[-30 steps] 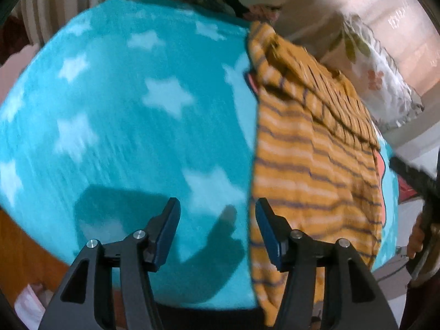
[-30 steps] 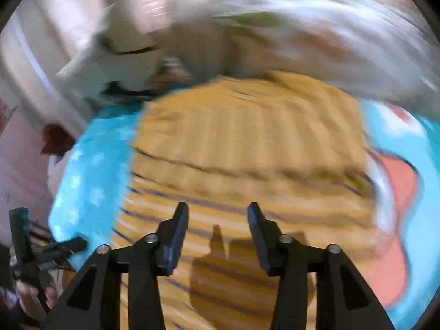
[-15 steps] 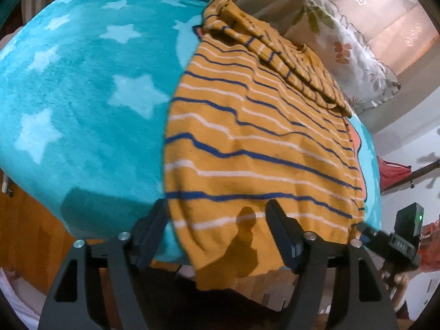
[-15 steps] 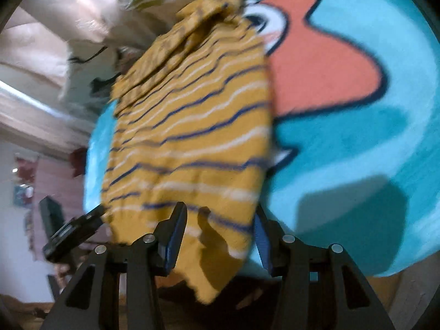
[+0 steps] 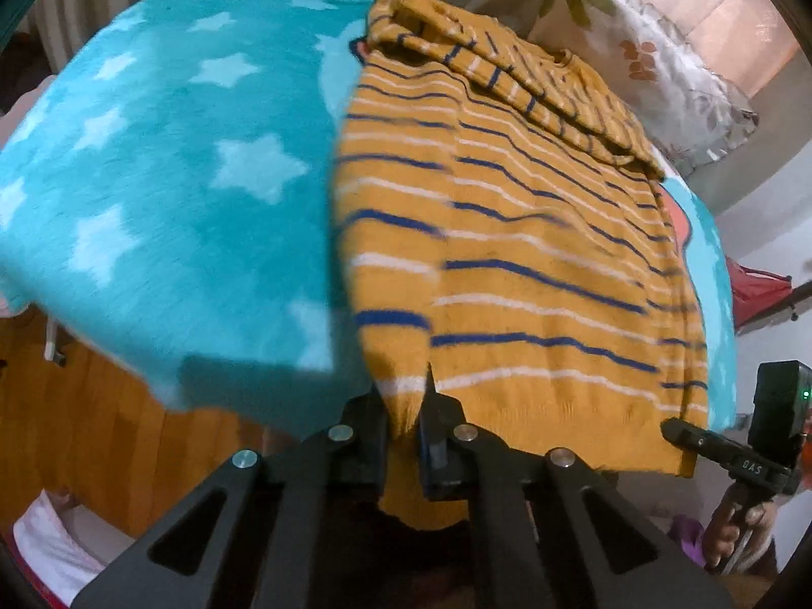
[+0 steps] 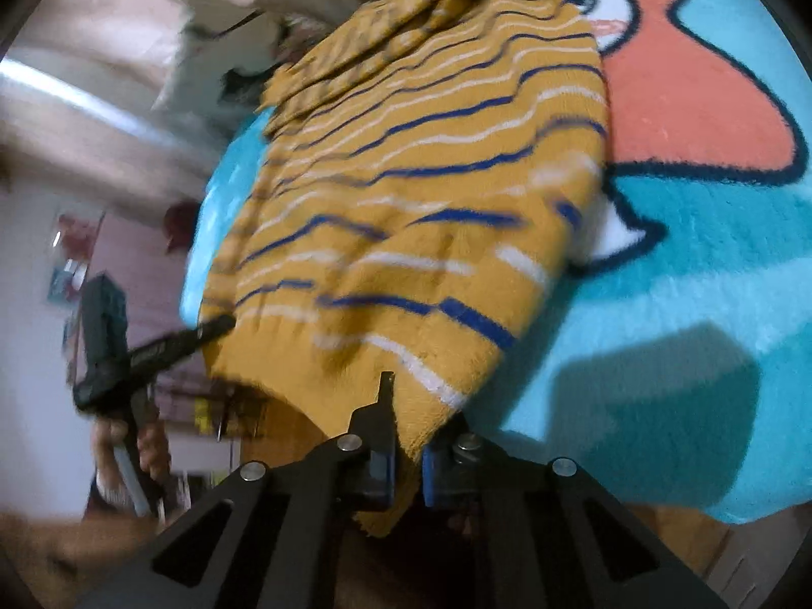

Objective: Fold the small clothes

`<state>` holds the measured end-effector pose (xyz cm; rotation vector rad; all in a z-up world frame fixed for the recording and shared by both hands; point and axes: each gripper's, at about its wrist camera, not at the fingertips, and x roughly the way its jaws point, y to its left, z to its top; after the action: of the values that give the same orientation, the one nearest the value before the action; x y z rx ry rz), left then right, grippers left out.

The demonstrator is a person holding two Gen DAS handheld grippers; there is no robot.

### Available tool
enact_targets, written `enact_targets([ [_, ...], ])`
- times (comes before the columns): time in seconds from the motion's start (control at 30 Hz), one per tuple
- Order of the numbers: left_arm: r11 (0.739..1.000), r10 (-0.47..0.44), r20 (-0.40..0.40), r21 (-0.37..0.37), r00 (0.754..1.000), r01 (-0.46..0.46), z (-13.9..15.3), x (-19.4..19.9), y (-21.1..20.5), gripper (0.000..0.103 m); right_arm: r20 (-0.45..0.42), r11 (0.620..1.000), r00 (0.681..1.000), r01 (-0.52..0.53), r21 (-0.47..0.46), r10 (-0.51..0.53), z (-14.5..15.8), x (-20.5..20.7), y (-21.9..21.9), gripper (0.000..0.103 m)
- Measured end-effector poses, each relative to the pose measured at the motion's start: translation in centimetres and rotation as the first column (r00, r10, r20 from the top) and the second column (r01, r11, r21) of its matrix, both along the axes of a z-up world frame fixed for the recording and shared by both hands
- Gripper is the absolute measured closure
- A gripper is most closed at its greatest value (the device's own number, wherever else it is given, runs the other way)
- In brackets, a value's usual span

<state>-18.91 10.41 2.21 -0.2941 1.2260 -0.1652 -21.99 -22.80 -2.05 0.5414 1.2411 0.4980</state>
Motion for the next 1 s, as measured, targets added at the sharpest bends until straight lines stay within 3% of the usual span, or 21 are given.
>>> enact_targets([
  [0.1,1.000,0.005,0.005,-0.019,1.000,-0.005,2.2,-2.5,0.5,0.095,-0.015,0.994,0.995,-0.094,0.050,0.095,1.8,-2.9,-1.0,0.097],
  [0.23,1.000,0.024,-0.003,-0.008,1.000,-0.025,2.6,-3.1,0.2,0.095,-0.030,0.990,0.993,-0.111,0.082,0.114,2.3,-4.2,-1.5,0.097],
  [0.37,0.999,0.045,-0.006,-0.012,0.999,-0.046,2.9,-2.0,0.3,0.095,-0.021,0.991,0.995,-0.096,0.092,0.099,2.3,-2.5,-1.7,0.097],
  [0.57,0.996,0.072,0.029,-0.046,0.997,-0.071,5.1,1.8,0.6,0.095,0.061,0.990,0.994,-0.093,0.110,0.087,5.8,1.2,-1.9,0.096],
  [0.73,0.995,0.071,0.114,-0.076,0.991,-0.063,7.4,9.4,0.3,0.095,0.164,0.989,0.986,-0.019,0.144,-0.005,8.9,7.7,-2.4,0.096],
  [0.83,0.998,0.050,0.171,-0.043,0.984,-0.043,8.1,15.7,-0.5,0.095,0.230,0.990,0.970,0.044,0.135,-0.074,10.8,13.2,-2.3,0.096],
  [1.0,0.999,0.033,0.162,-0.017,0.986,-0.031,6.2,27.3,-1.9,0.095,0.248,0.983,0.953,0.151,0.103,-0.173,10.6,22.9,-1.9,0.096],
])
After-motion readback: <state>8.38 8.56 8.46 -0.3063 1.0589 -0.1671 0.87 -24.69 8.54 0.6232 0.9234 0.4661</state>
